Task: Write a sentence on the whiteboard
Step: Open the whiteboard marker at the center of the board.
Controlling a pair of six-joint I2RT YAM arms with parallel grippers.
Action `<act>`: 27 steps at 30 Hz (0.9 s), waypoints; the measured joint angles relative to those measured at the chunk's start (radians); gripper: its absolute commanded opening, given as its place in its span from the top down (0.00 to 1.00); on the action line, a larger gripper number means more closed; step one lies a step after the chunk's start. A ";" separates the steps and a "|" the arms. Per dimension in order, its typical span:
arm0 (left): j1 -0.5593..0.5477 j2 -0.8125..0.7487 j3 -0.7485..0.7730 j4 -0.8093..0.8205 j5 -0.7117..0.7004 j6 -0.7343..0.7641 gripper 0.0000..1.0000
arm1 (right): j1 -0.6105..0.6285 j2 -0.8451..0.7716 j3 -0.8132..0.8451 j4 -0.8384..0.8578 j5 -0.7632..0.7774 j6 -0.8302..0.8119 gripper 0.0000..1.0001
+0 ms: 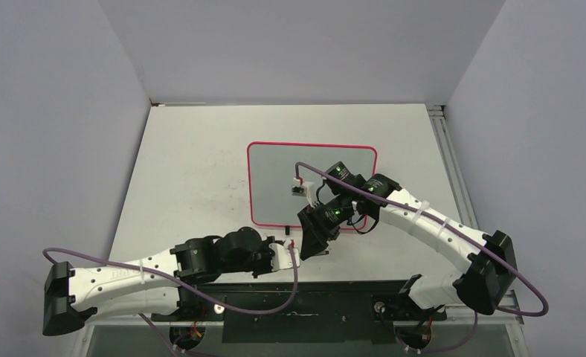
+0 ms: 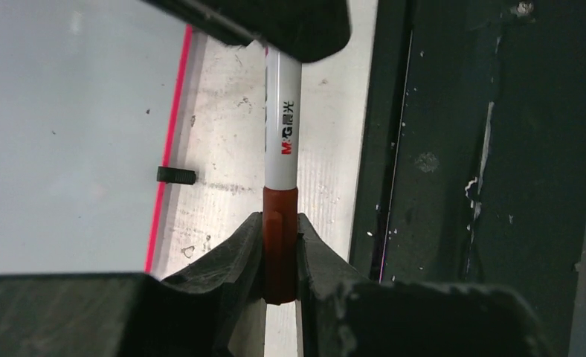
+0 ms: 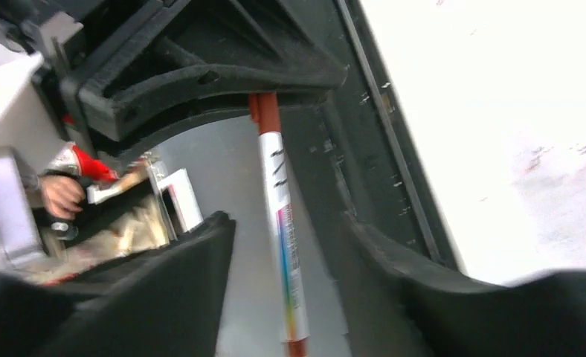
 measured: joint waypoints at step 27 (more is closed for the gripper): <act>0.370 0.047 0.033 0.059 0.318 -0.075 1.00 | -0.173 -0.243 -0.356 0.644 0.072 0.339 0.12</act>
